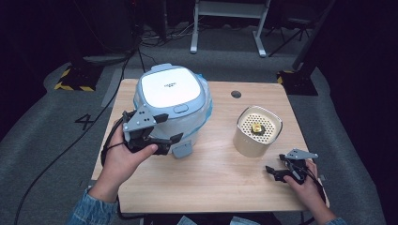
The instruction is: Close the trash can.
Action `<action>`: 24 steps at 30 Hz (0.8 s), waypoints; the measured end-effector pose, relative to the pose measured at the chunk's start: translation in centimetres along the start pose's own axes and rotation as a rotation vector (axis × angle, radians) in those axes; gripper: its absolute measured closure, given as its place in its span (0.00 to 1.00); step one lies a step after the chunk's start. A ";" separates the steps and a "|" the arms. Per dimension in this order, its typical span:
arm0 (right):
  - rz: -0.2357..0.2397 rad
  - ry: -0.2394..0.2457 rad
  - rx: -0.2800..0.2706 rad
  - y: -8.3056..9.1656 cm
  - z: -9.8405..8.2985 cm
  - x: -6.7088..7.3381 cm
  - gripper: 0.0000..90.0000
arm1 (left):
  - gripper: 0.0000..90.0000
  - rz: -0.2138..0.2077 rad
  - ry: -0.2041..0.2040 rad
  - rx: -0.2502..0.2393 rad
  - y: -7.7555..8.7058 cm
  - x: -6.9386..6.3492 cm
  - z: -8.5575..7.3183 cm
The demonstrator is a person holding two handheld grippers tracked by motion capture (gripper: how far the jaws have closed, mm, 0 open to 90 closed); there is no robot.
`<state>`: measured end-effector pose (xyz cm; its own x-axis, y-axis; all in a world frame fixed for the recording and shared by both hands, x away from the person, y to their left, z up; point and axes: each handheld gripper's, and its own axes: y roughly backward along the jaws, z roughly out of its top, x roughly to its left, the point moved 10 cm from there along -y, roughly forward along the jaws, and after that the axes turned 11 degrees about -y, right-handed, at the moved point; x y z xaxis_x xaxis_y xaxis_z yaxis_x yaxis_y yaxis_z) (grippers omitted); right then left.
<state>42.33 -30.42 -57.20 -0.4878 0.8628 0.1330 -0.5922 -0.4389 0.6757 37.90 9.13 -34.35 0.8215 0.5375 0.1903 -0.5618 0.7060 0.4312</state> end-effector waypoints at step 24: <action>0.000 0.000 0.000 0.0 0.0 0.0 0.17 | 0.28 0.102 0.104 0.089 1.6 0.0 -11.1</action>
<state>42.33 -30.42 -57.20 -0.4878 0.8628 0.1328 -0.5924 -0.4389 0.6756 35.95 15.41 -43.48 0.7432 0.6528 0.1466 -0.6274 0.6039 0.4916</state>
